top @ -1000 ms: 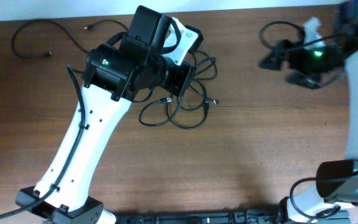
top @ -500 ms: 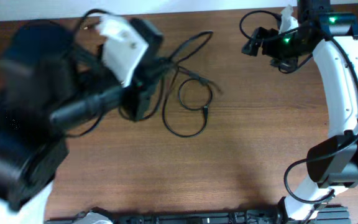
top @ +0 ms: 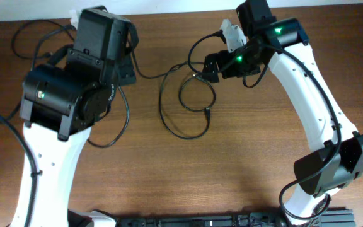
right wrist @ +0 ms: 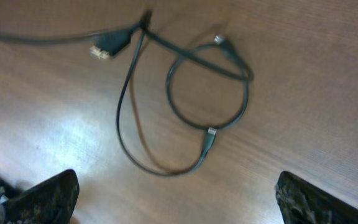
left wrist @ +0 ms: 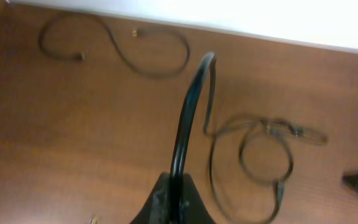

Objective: Untangle cables

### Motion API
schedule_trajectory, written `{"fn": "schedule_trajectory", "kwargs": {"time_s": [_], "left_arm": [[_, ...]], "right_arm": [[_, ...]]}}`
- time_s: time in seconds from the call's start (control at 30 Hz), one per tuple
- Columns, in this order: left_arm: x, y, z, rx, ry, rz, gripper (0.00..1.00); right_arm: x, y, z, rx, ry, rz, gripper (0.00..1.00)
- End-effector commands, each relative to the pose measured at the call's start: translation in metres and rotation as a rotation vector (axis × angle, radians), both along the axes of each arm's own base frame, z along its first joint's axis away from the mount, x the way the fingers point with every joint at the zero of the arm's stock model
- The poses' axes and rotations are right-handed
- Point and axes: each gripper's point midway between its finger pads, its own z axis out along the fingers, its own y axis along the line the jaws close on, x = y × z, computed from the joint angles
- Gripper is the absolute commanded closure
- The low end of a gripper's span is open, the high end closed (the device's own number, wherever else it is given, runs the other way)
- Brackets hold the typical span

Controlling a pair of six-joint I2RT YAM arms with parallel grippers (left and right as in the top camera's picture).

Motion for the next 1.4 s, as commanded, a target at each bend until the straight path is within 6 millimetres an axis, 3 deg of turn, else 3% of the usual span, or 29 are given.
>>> {"fn": "schedule_trajectory", "kwargs": {"time_s": [0.0, 0.07, 0.13, 0.2, 0.23, 0.27, 0.3, 0.33, 0.37, 0.4, 0.43, 0.5, 0.57, 0.67, 0.73, 0.8, 0.83, 0.9, 0.93, 1.07, 1.1, 1.17, 1.27, 1.3, 1.33, 1.37], "left_arm": [[-0.011, -0.040, -0.030, -0.081, 0.171, -0.225, 1.00], [-0.025, -0.084, -0.039, -0.176, 0.252, -0.513, 1.00], [-0.043, -0.121, -0.029, -0.301, 0.260, -0.758, 1.00], [-0.062, -0.141, -0.005, -0.417, 0.212, -0.929, 1.00], [-0.078, -0.149, 0.023, -0.539, 0.165, -1.029, 1.00], [-0.083, -0.147, 0.036, -0.583, 0.136, -1.050, 1.00], [-0.075, -0.136, 0.037, -0.560, 0.113, -1.007, 1.00], [-0.051, -0.108, 0.020, -0.434, 0.119, -0.824, 1.00], [-0.020, -0.056, -0.009, -0.246, 0.161, -0.469, 1.00], [-0.011, -0.017, -0.026, -0.108, 0.197, -0.252, 1.00], [-0.011, 0.003, -0.038, -0.030, 0.244, -0.146, 1.00], [-0.005, 0.003, -0.068, 0.004, 0.366, -0.134, 1.00], [0.001, 0.000, -0.076, 0.003, 0.390, -0.138, 1.00], [0.005, 0.016, -0.076, -0.011, 0.382, -0.042, 1.00], [-0.002, -0.008, -0.078, -0.111, 0.420, -0.198, 1.00], [-0.020, -0.055, -0.068, -0.230, 0.427, -0.562, 1.00], [-0.023, -0.055, -0.064, -0.234, 0.413, -0.570, 1.00], [-0.020, -0.051, -0.062, -0.209, 0.397, -0.556, 1.00], [-0.019, -0.047, -0.063, -0.191, 0.398, -0.533, 1.00], [-0.016, -0.046, -0.062, -0.199, 0.387, -0.521, 1.00], [-0.014, -0.043, -0.062, -0.208, 0.385, -0.500, 1.00], [-0.012, -0.040, -0.062, -0.212, 0.379, -0.486, 1.00], [-0.012, -0.040, -0.061, -0.215, 0.379, -0.487, 1.00], [-0.012, -0.040, -0.062, -0.215, 0.381, -0.487, 1.00], [-0.012, -0.040, -0.062, -0.215, 0.381, -0.487, 1.00], [-0.012, -0.040, -0.062, -0.215, 0.381, -0.487, 1.00]], "right_arm": [[0.013, -0.003, 0.006, -0.005, -0.050, -0.038, 0.01], [0.017, -0.002, 0.008, -0.004, -0.069, -0.039, 0.01], [0.026, -0.017, 0.003, -0.090, -0.103, -0.080, 0.01], [0.031, -0.024, -0.008, -0.139, -0.092, -0.097, 0.01], [0.035, -0.024, -0.016, -0.145, -0.083, -0.097, 0.01], [0.038, -0.023, -0.022, -0.148, -0.077, -0.096, 0.01], [0.039, -0.023, -0.027, -0.151, -0.068, -0.096, 0.01], [0.040, -0.023, -0.033, -0.156, -0.052, -0.095, 0.01], [0.040, -0.022, -0.036, -0.158, -0.045, -0.094, 0.01], [0.040, -0.022, -0.037, -0.158, -0.044, -0.094, 0.01], [0.040, -0.022, -0.037, -0.158, -0.044, -0.094, 0.01], [0.041, -0.022, -0.037, -0.157, -0.047, -0.094, 0.02], [0.036, -0.016, -0.038, -0.128, -0.024, -0.077, 0.01], [0.028, -0.015, -0.050, -0.133, 0.012, -0.067, 0.01], [0.032, -0.013, -0.064, -0.128, 0.004, -0.070, 0.01], [0.025, -0.003, -0.073, -0.061, 0.062, -0.086, 0.01], [0.020, 0.000, -0.077, -0.059, 0.074, -0.052, 0.01], [0.005, 0.002, -0.085, -0.117, 0.061, 0.136, 0.12], [-0.005, 0.000, -0.092, -0.158, 0.082, 0.182, 0.12], [-0.030, -0.028, -0.146, -0.373, 0.151, 0.188, 0.23], [-0.033, -0.029, -0.155, -0.377, 0.157, 0.194, 0.23], [-0.032, -0.029, -0.164, -0.374, 0.138, 0.208, 0.36], [-0.026, -0.012, -0.163, -0.321, 0.094, 0.236, 0.37], [-0.025, -0.008, -0.164, -0.324, 0.076, 0.263, 0.48], [-0.019, -0.002, -0.163, -0.317, 0.042, 0.266, 0.69], [-0.012, 0.001, -0.161, -0.304, 0.021, 0.234, 0.96]]}}
